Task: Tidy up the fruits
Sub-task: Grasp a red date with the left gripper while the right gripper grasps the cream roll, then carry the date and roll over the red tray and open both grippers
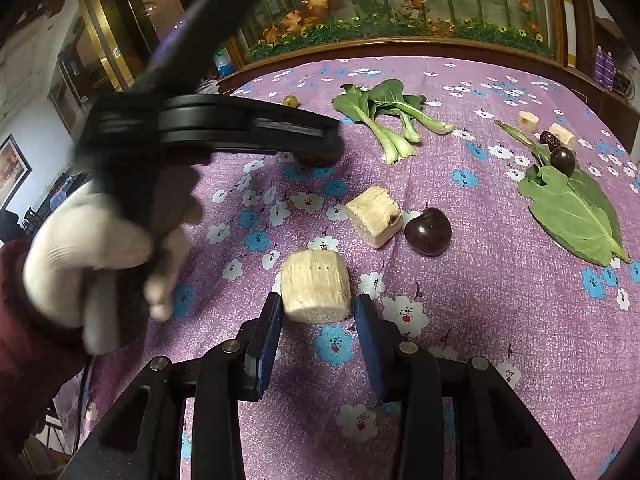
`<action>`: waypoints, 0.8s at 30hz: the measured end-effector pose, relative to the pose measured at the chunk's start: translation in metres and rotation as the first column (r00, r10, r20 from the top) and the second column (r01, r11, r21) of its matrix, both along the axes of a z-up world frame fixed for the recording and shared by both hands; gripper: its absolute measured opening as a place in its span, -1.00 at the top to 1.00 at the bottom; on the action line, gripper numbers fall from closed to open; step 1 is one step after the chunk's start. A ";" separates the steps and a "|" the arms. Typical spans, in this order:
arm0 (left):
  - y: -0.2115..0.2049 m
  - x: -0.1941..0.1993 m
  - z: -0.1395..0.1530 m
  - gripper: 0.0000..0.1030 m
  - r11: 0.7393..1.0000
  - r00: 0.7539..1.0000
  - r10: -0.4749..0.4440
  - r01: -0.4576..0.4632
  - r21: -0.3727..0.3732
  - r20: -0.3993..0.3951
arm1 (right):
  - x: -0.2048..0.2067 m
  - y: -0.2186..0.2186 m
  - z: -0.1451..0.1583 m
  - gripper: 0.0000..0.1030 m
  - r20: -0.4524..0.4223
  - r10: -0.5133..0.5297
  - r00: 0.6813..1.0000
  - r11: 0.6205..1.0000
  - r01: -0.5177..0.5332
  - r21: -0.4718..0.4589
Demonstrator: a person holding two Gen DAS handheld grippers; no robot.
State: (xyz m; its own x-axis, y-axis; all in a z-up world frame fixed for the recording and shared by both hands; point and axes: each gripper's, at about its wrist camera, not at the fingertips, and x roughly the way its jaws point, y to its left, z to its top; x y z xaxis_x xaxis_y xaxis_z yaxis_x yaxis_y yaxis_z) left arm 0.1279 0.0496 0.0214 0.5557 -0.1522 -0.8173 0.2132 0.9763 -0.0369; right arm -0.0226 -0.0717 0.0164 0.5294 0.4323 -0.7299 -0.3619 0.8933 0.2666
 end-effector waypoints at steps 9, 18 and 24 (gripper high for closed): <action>-0.001 0.001 -0.007 0.08 0.999 1.000 -0.006 0.005 0.032 0.002 | 0.000 0.005 0.000 0.15 0.018 0.010 1.000 1.000 -0.009 -0.019; 0.023 -0.041 0.018 0.08 0.998 0.998 0.034 -0.031 -0.050 0.052 | 0.000 0.001 0.002 0.26 0.010 0.016 1.000 1.000 -0.017 0.023; 0.063 -0.090 0.047 0.08 0.976 0.992 0.099 -0.082 -0.201 0.075 | 0.000 0.000 0.001 0.27 0.012 0.005 1.000 1.000 -0.006 0.025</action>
State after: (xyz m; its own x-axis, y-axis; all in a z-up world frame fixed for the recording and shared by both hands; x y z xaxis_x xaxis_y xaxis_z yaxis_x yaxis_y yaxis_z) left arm 0.0375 0.1123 0.0684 0.6403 -0.2517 -0.7257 0.1348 0.9669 -0.2165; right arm -0.0228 -0.0717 0.0178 0.5353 0.4532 -0.7127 -0.3698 0.8844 0.2847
